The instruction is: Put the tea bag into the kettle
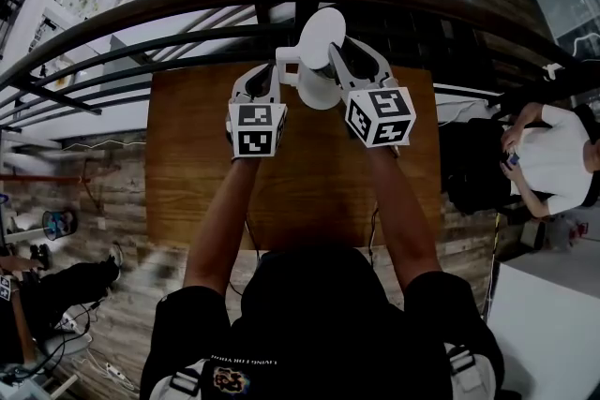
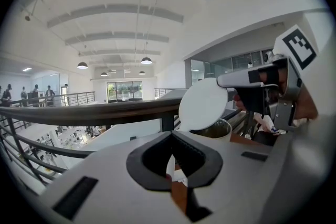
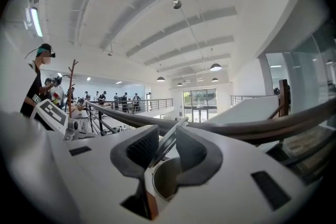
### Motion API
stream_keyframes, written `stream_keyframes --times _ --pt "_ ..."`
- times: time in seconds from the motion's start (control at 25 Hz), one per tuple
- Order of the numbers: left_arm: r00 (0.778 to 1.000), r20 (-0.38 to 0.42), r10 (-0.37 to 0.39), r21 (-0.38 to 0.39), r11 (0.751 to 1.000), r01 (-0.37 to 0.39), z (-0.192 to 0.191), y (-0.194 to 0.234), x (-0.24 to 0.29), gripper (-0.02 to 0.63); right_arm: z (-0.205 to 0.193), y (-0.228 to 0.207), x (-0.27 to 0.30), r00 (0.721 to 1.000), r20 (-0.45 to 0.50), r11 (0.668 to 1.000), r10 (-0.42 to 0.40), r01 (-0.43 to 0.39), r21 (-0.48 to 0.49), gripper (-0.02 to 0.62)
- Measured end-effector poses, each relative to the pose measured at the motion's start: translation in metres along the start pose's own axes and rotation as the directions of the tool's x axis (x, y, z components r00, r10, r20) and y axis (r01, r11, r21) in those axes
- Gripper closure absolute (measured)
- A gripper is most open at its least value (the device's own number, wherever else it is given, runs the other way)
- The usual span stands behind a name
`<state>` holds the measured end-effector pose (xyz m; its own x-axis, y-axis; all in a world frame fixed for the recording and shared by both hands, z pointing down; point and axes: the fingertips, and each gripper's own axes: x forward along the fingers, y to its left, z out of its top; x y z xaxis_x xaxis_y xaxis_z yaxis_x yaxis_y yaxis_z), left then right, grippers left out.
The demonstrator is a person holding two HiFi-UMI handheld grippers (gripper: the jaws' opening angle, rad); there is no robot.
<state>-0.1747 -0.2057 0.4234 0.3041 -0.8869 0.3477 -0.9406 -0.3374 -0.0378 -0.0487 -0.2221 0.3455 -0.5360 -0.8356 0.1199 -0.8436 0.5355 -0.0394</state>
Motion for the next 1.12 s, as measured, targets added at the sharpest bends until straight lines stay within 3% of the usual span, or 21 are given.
stream_keyframes --times 0.24,0.76,1.12 --pt "1.0 -0.003 -0.008 -0.007 1.0 0.008 -0.001 -0.003 -0.005 0.603 0.015 0.029 0.012 0.999 0.005 0.987 0.04 -0.039 -0.154 0.486" --pt "0.999 -0.028 -0.044 0.011 0.999 0.044 -0.01 -0.022 -0.002 0.603 0.015 0.018 -0.005 0.996 0.069 0.989 0.053 -0.043 -0.141 0.485" --pt "0.987 -0.071 -0.141 0.067 0.987 0.146 -0.022 -0.081 0.014 0.603 -0.01 -0.036 -0.041 0.997 0.042 0.994 -0.063 0.066 -0.088 0.485"
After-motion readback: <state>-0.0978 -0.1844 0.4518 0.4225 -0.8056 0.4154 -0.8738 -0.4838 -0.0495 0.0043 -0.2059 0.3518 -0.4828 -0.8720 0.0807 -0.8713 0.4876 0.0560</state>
